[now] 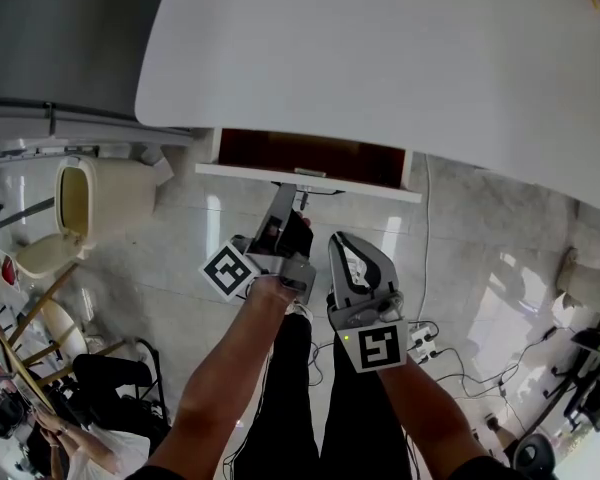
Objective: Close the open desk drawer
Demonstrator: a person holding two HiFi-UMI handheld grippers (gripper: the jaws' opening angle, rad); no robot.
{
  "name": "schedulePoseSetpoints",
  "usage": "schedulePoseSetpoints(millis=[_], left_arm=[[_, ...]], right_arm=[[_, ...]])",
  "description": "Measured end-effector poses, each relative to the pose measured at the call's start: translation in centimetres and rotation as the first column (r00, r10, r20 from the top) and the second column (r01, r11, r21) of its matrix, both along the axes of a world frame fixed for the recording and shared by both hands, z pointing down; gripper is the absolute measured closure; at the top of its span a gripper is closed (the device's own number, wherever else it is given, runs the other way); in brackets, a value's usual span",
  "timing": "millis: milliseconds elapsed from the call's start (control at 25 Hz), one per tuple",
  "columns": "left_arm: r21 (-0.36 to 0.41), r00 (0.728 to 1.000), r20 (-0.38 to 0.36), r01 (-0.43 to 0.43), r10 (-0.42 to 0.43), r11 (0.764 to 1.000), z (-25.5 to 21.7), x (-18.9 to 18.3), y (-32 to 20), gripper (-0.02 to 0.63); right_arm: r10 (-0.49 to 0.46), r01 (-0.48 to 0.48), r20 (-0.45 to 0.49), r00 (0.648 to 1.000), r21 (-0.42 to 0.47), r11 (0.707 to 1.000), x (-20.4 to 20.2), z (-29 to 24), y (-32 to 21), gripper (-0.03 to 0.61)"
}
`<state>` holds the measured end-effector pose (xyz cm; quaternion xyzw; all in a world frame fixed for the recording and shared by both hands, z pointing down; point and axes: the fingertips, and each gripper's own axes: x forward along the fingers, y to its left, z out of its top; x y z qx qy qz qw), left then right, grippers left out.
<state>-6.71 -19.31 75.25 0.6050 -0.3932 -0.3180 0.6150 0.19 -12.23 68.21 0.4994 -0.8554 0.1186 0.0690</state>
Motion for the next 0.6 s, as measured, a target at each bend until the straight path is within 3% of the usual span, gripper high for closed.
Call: schedulePoseSetpoints(millis=[600], left_arm=[[0.008,1.0,-0.01,-0.001,0.001,1.0,-0.4,0.4,-0.7,0.586]], right_arm=[[0.052,-0.052,-0.001,0.999,0.003,0.999,1.9,0.4,-1.1,0.548]])
